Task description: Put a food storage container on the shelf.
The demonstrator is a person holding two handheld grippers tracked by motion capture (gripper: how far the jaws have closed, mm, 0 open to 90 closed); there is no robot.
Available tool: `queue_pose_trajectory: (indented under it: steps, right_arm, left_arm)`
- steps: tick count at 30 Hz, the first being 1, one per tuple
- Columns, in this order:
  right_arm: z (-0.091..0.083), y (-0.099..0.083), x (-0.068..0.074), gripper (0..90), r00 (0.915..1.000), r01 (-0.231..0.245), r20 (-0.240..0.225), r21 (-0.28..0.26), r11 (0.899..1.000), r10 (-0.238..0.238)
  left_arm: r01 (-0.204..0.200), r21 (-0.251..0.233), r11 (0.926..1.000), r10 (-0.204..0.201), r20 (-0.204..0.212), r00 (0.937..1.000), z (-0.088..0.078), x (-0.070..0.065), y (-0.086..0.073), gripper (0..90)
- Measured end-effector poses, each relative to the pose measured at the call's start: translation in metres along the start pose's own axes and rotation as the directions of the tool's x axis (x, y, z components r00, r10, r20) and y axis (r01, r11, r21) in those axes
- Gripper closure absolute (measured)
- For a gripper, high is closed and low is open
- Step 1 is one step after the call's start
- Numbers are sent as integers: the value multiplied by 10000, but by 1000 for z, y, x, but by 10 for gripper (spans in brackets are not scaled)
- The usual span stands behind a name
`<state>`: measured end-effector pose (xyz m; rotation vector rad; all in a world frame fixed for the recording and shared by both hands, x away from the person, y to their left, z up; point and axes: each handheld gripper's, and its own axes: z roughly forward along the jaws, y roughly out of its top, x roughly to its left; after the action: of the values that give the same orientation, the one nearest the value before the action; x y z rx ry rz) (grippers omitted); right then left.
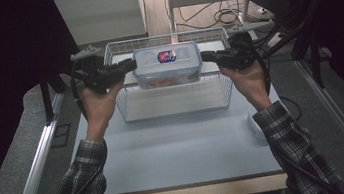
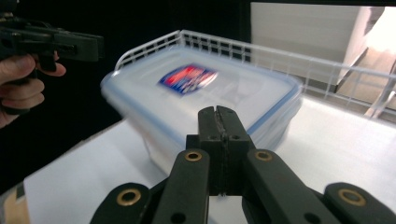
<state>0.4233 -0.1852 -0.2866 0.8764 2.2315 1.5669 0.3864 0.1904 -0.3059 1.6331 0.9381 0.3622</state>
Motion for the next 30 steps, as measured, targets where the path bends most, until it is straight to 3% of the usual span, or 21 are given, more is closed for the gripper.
queue_pose_trajectory:
  steps: [1,3,4,7,11,17,19,30]
  right_arm:
    - [-1,-4,2,895,9999,134,-36,69,9999,-134]
    - [-2,-9,5,895,9997,242,-44,188,9995,-241]
    - [-1,-18,9,895,9992,383,-101,312,9988,-380]
    - [1,-25,12,895,9992,337,-211,309,9990,-330]
    - [14,-38,14,893,9985,414,-374,706,9966,-388]
    - [29,-44,11,893,9985,418,-379,965,9945,-383]
    - [33,-44,10,893,9988,407,-294,948,9947,-380]
    - [46,-38,0,894,9997,173,152,905,9957,-188]
  left_arm:
    - [-197,157,9997,193,227,9996,-4,-7,-13,845]
    - [-220,251,9994,212,339,9992,-5,-9,-20,898]
    - [-203,459,9987,177,564,9983,-4,-11,-33,898]
    - [-264,669,9974,223,623,9978,0,-11,-42,899]
    - [-343,947,9949,298,480,9984,9,-7,-52,899]
    - [-325,1149,9928,297,265,9992,22,-2,-55,899]
    - [-458,1282,9907,459,18,9989,26,0,-54,898]
    - [-326,1512,9880,324,38,9995,41,14,-42,898]
